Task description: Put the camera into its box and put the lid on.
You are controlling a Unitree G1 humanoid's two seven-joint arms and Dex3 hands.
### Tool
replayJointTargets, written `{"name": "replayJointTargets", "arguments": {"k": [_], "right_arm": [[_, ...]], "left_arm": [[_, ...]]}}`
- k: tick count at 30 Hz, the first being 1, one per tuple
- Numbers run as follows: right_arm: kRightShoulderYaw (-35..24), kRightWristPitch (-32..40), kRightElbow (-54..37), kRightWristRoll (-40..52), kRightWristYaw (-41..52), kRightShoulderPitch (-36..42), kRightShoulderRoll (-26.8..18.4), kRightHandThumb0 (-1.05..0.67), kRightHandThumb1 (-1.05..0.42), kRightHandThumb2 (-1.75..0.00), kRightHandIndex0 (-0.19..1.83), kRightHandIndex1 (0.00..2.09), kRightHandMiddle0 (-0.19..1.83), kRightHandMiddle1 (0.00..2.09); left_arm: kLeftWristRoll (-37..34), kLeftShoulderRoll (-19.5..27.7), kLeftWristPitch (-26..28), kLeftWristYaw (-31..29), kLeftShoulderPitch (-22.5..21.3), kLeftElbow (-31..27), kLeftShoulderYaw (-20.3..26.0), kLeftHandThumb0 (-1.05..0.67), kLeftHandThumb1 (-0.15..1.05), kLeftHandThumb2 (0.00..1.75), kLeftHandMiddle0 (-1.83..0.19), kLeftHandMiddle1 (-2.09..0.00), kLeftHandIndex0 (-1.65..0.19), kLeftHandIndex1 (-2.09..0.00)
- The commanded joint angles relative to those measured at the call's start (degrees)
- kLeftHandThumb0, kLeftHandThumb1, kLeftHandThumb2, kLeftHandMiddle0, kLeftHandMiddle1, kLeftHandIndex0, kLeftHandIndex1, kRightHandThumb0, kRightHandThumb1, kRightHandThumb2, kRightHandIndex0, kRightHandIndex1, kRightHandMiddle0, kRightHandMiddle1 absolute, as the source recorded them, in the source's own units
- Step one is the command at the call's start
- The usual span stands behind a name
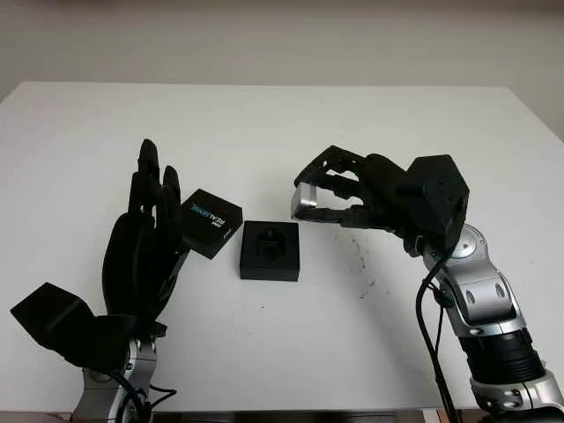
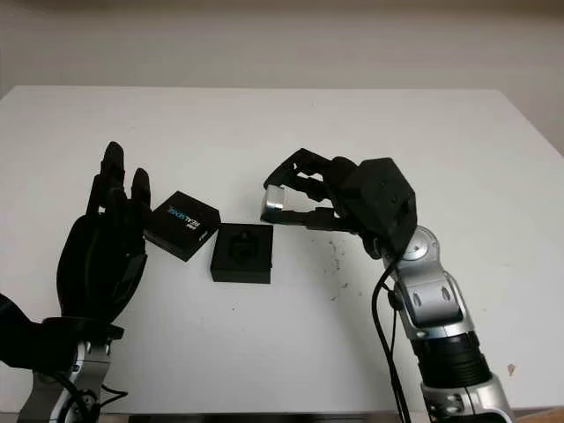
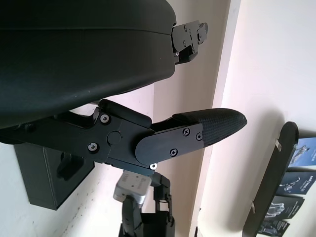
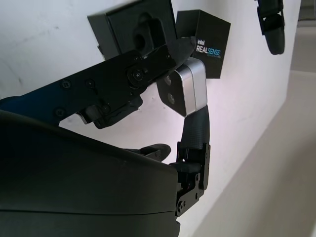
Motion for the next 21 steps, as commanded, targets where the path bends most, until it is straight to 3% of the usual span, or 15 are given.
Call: {"name": "replayJointTargets", "arguments": {"k": [1, 11, 21], "right_arm": [[0.2, 1.7, -2.6, 0.2, 0.0, 0.5, 0.2, -0.45, -0.93, -0.05, 0.38, 0.11, 0.38, 1.86], [1.7, 3.0, -3.7, -1.0, 1.1, 2.4, -0.6, -0.44, -0.93, -0.05, 0.39, 0.1, 0.34, 1.82], [4.1, -1.7, -1.0, -4.5, 1.0, 2.8, -0.6, -0.4, -0.93, -0.05, 0.4, 0.1, 0.3, 1.84]], "left_arm": [[0.4, -0.6, -0.7, 0.4, -0.1, -0.5, -0.5, -0.71, 1.05, 0.65, 0.19, 0.0, 0.19, 0.0], [1.0, -2.0, -1.0, 1.2, -0.5, 0.1, -1.4, -0.71, 1.05, 0.65, 0.19, 0.0, 0.19, 0.0], [1.3, -2.4, -1.1, 1.7, -0.2, -0.1, -1.4, -0.72, 1.05, 0.64, 0.19, 0.0, 0.19, 0.0]]}}
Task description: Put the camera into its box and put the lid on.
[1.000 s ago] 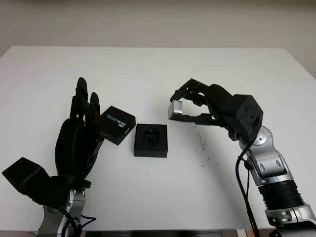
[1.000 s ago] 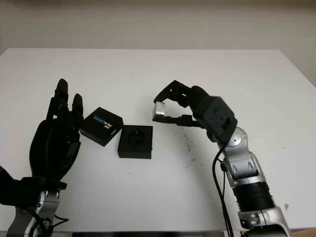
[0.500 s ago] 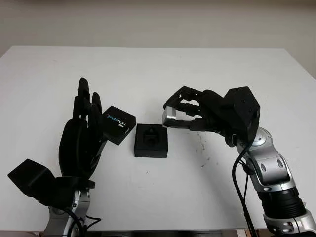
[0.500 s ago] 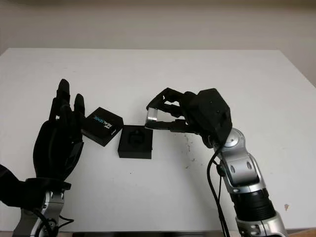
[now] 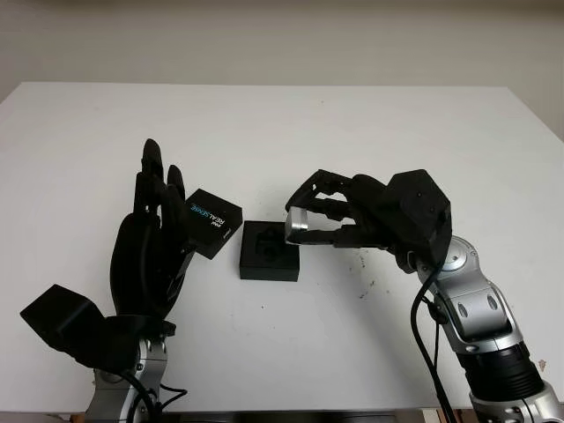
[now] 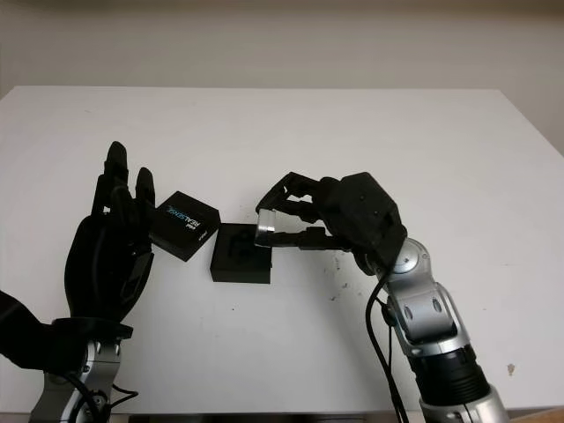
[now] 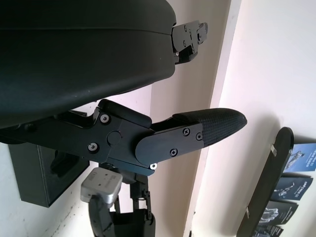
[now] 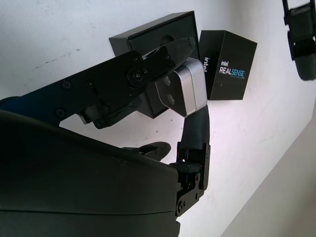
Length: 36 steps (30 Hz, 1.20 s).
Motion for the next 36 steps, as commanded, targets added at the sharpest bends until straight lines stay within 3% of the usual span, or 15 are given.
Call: {"name": "replayJointTargets", "arguments": {"k": [1, 36], "right_arm": [[0.1, -0.7, 0.5, -0.4, 0.2, -0.1, -0.4, -0.4, -0.93, -0.05, 0.4, 0.1, 0.3, 1.84], [0.6, -7.1, 8.7, -4.2, 1.0, -1.8, -0.3, -0.4, -0.93, -0.05, 0.38, 0.08, 0.29, 1.9]], "left_arm": [[0.3, -0.3, -0.6, 0.1, -0.2, -0.1, -0.3, -0.72, 1.05, 0.64, 0.19, 0.0, 0.19, 0.0], [1.2, -2.1, -2.2, 1.3, 0.4, 0.7, -1.3, -0.72, 1.05, 0.59, 0.19, -0.01, 0.19, 0.0]]}}
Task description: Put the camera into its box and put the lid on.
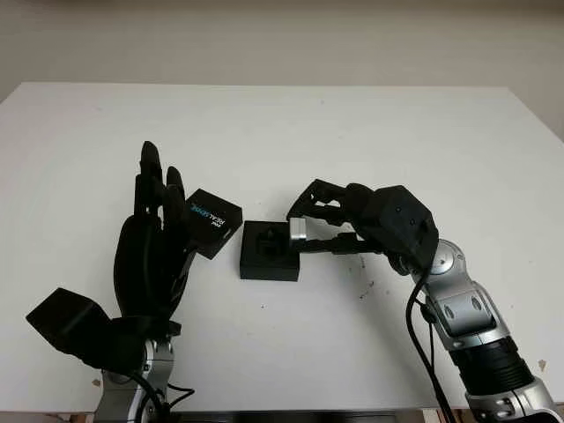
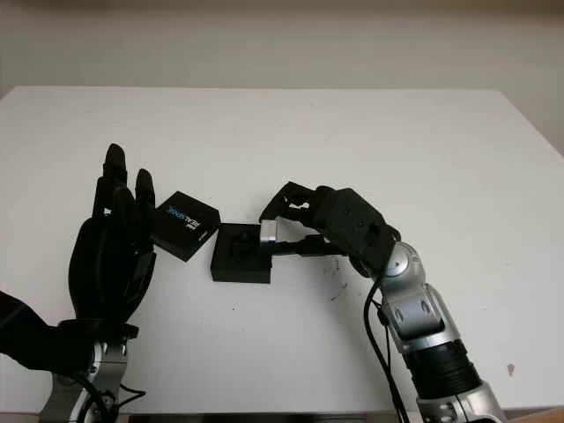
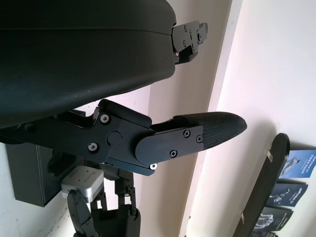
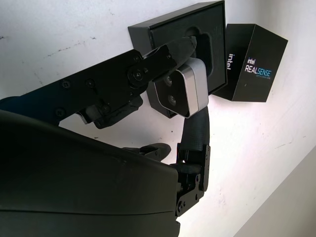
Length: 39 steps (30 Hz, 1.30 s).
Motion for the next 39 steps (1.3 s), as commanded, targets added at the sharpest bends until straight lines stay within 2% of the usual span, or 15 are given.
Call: {"name": "replayJointTargets", "arguments": {"k": [1, 23, 39], "right_arm": [[-0.1, -0.3, 0.5, 0.0, 0.4, -0.7, -0.3, -0.41, -0.93, -0.05, 0.38, 0.08, 0.3, 1.9], [-0.2, 3.4, -2.5, 2.8, 2.3, -2.1, 0.6, -0.41, -0.93, -0.05, 0.39, 0.07, 0.29, 1.84], [-0.1, 0.2, 1.6, 1.6, 2.0, -2.2, 0.2, -0.39, -0.94, -0.05, 0.38, 0.06, 0.25, 1.84]], "left_arm": [[0.2, -0.3, -0.5, 0.1, 0.2, -0.3, -0.2, -0.72, 1.05, 0.59, 0.19, -0.01, 0.19, 0.0], [0.1, -0.2, -0.8, 0.3, -0.3, 0.5, 0.0, -0.72, 1.05, 0.58, 0.19, -0.02, 0.19, 0.0], [-0.1, -0.6, -1.1, 0.4, -0.6, 0.7, -0.1, -0.72, 1.05, 0.57, 0.19, -0.04, 0.19, -0.01]]}}
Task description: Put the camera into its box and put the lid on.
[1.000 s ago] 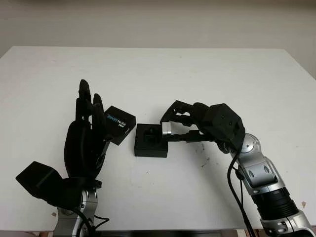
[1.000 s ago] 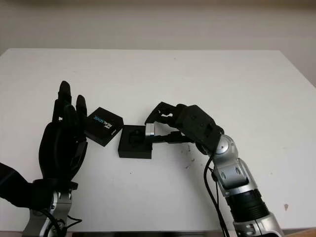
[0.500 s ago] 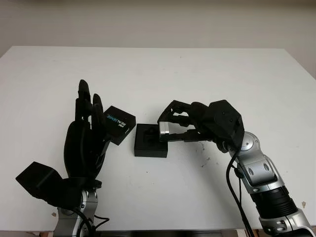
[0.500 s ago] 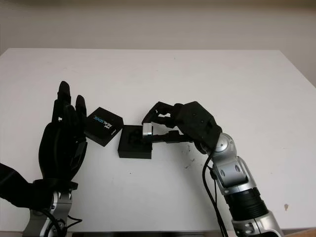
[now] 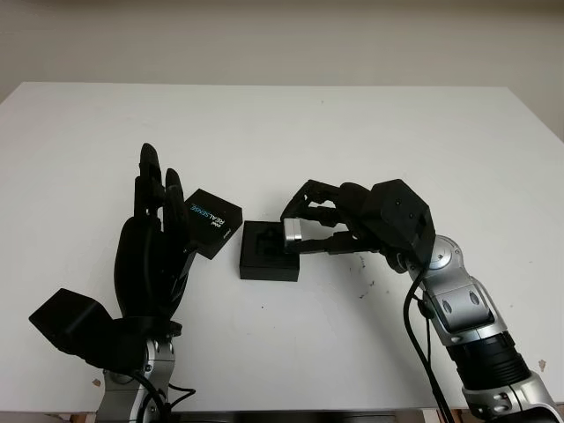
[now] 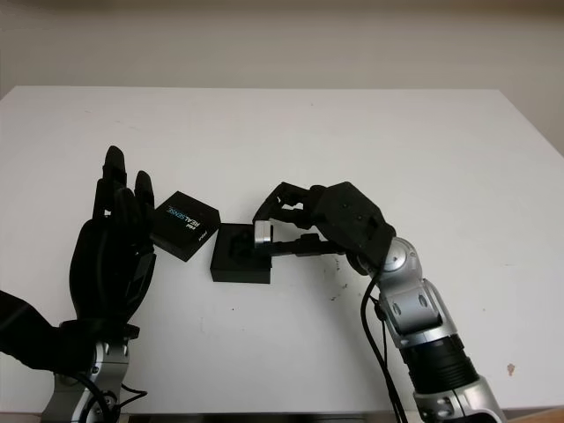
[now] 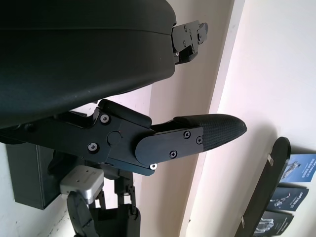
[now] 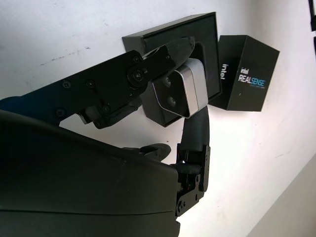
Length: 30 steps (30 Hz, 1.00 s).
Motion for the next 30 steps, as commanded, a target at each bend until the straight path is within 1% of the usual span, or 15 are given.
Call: {"name": "replayJointTargets", "arguments": {"k": [1, 14, 26, 30], "right_arm": [[-0.2, -0.9, 0.9, -0.3, -0.3, -1.2, -0.2, -0.39, -0.94, -0.05, 0.38, 0.06, 0.25, 1.84], [0.1, -3.0, 3.9, -0.8, -1.1, -2.1, 0.4, -0.38, -0.94, -0.05, 0.38, 0.06, 0.26, 1.84], [0.5, -3.6, 4.4, -1.1, -0.6, -2.2, 0.7, -0.4, -0.93, -0.05, 0.39, 0.06, 0.29, 1.86], [0.9, -2.9, 3.7, -1.4, -0.3, -2.2, 0.9, -0.4, -0.94, -0.05, 0.39, 0.06, 0.28, 1.86]], "left_arm": [[-0.1, -0.3, -0.5, 0.1, -0.6, 0.1, -0.1, -0.72, 1.05, 0.57, 0.19, -0.04, 0.19, -0.02], [-0.2, -0.4, -0.4, 0.1, -1.0, 0.2, 0.1, -0.73, 1.05, 0.56, 0.19, -0.03, 0.19, -0.01], [0.0, -0.8, -0.7, 0.3, -1.5, 0.8, -0.2, -0.72, 1.05, 0.56, 0.19, -0.04, 0.19, -0.03], [0.2, -0.9, -0.9, 0.3, -1.6, 1.0, -0.1, -0.73, 1.05, 0.56, 0.19, -0.05, 0.19, -0.03]]}}
